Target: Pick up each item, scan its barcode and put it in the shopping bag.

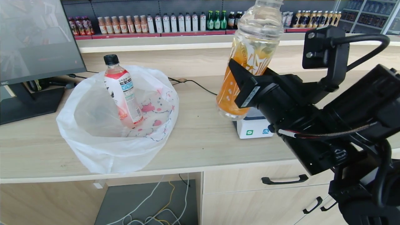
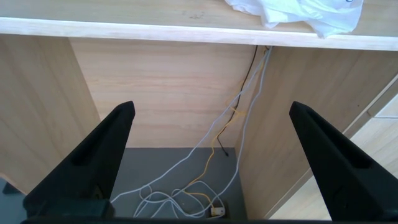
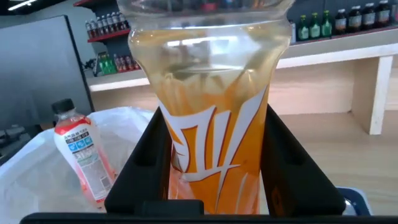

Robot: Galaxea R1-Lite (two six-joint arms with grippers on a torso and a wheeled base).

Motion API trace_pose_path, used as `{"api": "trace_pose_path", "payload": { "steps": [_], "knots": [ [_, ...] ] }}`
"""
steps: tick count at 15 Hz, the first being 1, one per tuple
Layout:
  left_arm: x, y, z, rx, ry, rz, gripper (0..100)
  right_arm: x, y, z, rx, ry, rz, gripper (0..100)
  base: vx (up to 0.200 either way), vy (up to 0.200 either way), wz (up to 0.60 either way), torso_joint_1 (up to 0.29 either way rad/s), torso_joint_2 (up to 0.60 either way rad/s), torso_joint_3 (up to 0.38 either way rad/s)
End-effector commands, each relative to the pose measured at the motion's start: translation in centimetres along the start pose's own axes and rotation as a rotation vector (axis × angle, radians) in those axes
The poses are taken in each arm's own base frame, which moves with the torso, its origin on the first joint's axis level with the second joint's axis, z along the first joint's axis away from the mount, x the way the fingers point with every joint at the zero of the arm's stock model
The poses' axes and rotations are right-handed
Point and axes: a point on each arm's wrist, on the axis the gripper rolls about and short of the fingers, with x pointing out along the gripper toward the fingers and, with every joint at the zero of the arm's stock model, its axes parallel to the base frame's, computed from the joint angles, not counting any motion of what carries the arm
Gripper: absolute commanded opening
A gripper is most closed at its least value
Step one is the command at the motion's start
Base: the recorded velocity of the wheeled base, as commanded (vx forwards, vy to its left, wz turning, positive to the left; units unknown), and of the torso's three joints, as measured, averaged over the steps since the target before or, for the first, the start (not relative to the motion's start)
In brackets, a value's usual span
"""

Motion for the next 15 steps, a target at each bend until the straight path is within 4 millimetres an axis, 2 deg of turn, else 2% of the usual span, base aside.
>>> {"api": "trace_pose_path", "payload": {
  "steps": [1, 4, 5, 9, 15],
  "knots": [
    [0.0, 0.0, 0.0, -0.001, 0.0, 0.001, 100, -0.8, -0.7, -1.6, -0.059, 0.049, 0.006, 0, 0.0, 0.0, 0.0, 0.0, 0.0, 0.0],
    [0.0, 0.0, 0.0, -0.001, 0.0, -0.001, 100, -0.5, -2.3, -1.8, -0.079, 0.032, -0.05, 0, 0.0, 0.0, 0.0, 0.0, 0.0, 0.0],
    [0.0, 0.0, 0.0, -0.001, 0.0, 0.001, 100, -0.4, -2.3, -2.2, -0.085, 0.042, -0.049, 0, 0.0, 0.0, 0.0, 0.0, 0.0, 0.0],
    [0.0, 0.0, 0.0, -0.002, 0.0, -0.001, 100, 0.6, -1.8, -3.2, -0.077, 0.025, -0.048, 0, 0.0, 0.2, 0.0, 0.0, 0.0, 0.005],
    [0.0, 0.0, 0.0, -0.002, 0.0, -0.001, 100, 1.0, -2.0, -2.7, -0.069, -0.007, -0.056, 0, 0.0, 0.2, 0.0, 0.005, 0.01, 0.0]
  ]
}}
